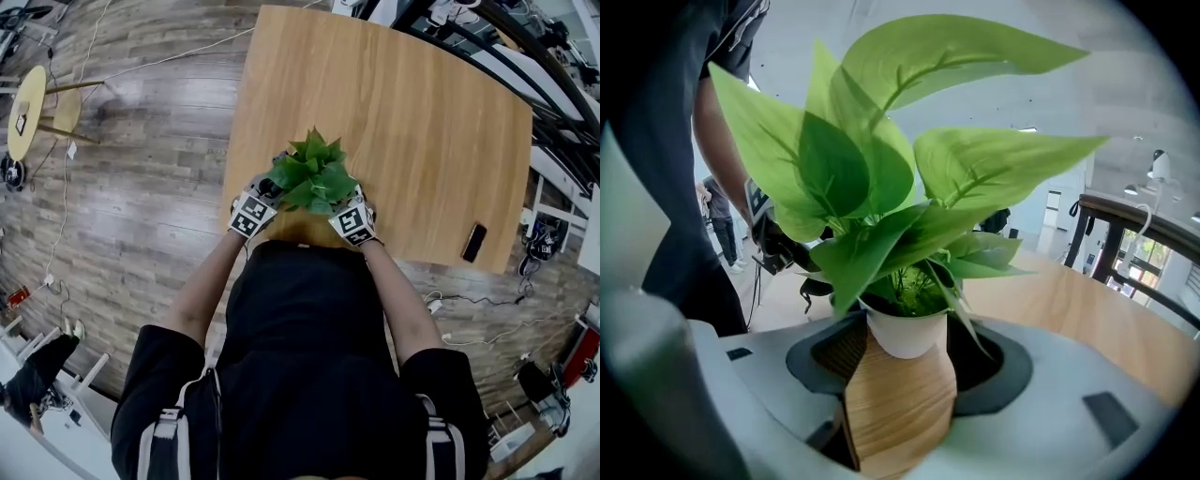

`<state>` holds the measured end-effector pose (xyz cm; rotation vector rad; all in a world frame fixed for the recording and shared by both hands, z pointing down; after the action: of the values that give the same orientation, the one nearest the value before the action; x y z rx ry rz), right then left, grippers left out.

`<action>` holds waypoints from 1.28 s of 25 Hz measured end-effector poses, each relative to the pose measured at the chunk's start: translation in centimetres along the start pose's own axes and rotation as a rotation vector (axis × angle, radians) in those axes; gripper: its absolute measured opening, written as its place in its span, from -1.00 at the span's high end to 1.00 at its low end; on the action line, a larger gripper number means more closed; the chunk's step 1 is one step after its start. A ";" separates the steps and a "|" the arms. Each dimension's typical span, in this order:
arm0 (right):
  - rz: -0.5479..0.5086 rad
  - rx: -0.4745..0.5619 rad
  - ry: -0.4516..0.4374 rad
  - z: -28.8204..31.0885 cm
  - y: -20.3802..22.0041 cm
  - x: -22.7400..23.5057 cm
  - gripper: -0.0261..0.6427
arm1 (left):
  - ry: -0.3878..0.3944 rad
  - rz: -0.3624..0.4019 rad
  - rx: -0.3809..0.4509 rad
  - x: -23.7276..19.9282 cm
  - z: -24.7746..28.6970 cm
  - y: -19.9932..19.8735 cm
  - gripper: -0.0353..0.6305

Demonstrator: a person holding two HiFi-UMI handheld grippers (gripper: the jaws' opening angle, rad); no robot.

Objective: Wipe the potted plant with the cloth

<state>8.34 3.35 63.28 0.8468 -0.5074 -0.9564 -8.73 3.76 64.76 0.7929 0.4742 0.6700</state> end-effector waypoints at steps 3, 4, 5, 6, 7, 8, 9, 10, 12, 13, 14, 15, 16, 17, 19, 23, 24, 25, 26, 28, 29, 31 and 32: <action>-0.004 -0.007 0.003 0.2 0.0 -0.1 0.16 | 0.011 0.000 0.003 0.6 -0.2 0.5 0.56; -0.008 -0.011 0.005 0.2 -0.1 -0.2 0.17 | 0.009 -0.001 0.005 0.7 -0.3 0.7 0.56; -0.012 -0.017 0.008 0.2 -0.2 -0.3 0.16 | 0.003 -0.004 0.008 0.7 -0.4 0.8 0.56; -0.015 -0.023 0.012 0.2 -0.2 -0.4 0.16 | -0.005 -0.009 0.011 0.7 -0.4 0.8 0.56; -0.016 -0.028 0.016 0.1 -0.2 -0.5 0.16 | -0.011 -0.013 0.013 0.6 -0.4 0.8 0.56; -0.015 -0.032 0.018 0.0 -0.2 -0.7 0.17 | -0.014 -0.016 0.016 0.5 -0.4 0.7 0.56; -0.013 -0.034 0.017 -0.1 -0.2 -0.9 0.17 | -0.015 -0.017 0.017 0.3 -0.3 0.6 0.56; -0.012 -0.036 0.013 -0.3 -0.1 -1.1 0.16 | -0.015 -0.016 0.018 0.2 -0.3 0.6 0.56; -0.018 -0.036 -0.012 -0.5 0.0 -1.8 0.16 | -0.021 -0.025 0.022 -0.1 -0.3 0.6 0.56; -0.031 -0.034 -0.033 -0.6 0.0 -2.2 0.16 | -0.030 -0.039 0.025 -0.4 -0.3 0.6 0.56; -0.050 -0.032 -0.057 -0.6 -0.1 -2.6 0.16 | -0.042 -0.059 0.030 -0.7 -0.4 0.6 0.56; -0.072 -0.032 -0.079 -0.7 -0.1 -3.0 0.16 | -0.054 -0.079 0.034 -1.1 -0.4 0.7 0.56; -0.091 -0.035 -0.097 -0.7 -0.1 -3.3 0.16 | -0.062 -0.093 0.038 -1.3 -0.5 0.7 0.56; -0.106 -0.042 -0.105 -0.8 0.0 -3.5 0.16 | -0.067 -0.102 0.039 -1.5 -0.5 0.7 0.55; -0.122 -0.071 -0.086 -0.9 0.7 -3.2 0.16 | -0.070 -0.103 0.039 -1.6 -0.6 0.7 0.56; -0.069 -0.052 -0.022 -1.2 1.1 -1.1 0.16 | -0.078 -0.093 0.035 -1.4 -0.4 0.3 0.55; -0.070 -0.028 -0.026 -1.2 0.7 -0.8 0.16 | -0.078 -0.090 0.035 -1.3 -0.4 0.2 0.55; -0.086 -0.010 -0.033 -1.2 0.2 -0.7 0.16 | -0.076 -0.084 0.034 -1.2 -0.3 0.2 0.56; -0.109 -0.001 -0.042 -1.0 -0.2 -0.8 0.16 | -0.074 -0.075 0.033 -1.2 -0.3 0.1 0.55; -0.154 -0.010 -0.049 -0.7 -0.7 -0.9 0.16 | -0.072 -0.053 0.026 -1.1 -0.4 0.0 0.56; -0.162 -0.017 -0.050 -0.6 -0.8 -0.9 0.16 | -0.070 -0.043 0.023 -1.0 -0.4 0.0 0.56; -0.153 -0.021 -0.045 -0.7 -0.8 -0.8 0.17 | -0.063 -0.030 0.018 -0.6 -0.4 0.0 0.56; -0.146 -0.019 -0.040 -0.8 -0.7 -0.7 0.16 | -0.059 -0.030 0.018 -0.4 -0.5 0.0 0.56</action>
<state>8.18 4.10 62.29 0.8577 -0.4750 -1.1119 -9.27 3.76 64.56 0.8190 0.4381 0.6140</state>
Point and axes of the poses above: the fingertips, and each gripper's own axes: z forward along the fingers, x to its right, y out of its underside, the point moved 7 cm from there along -z, backward along the fingers, and after that the axes turned 5 degrees about -y, right-handed, at the moved point
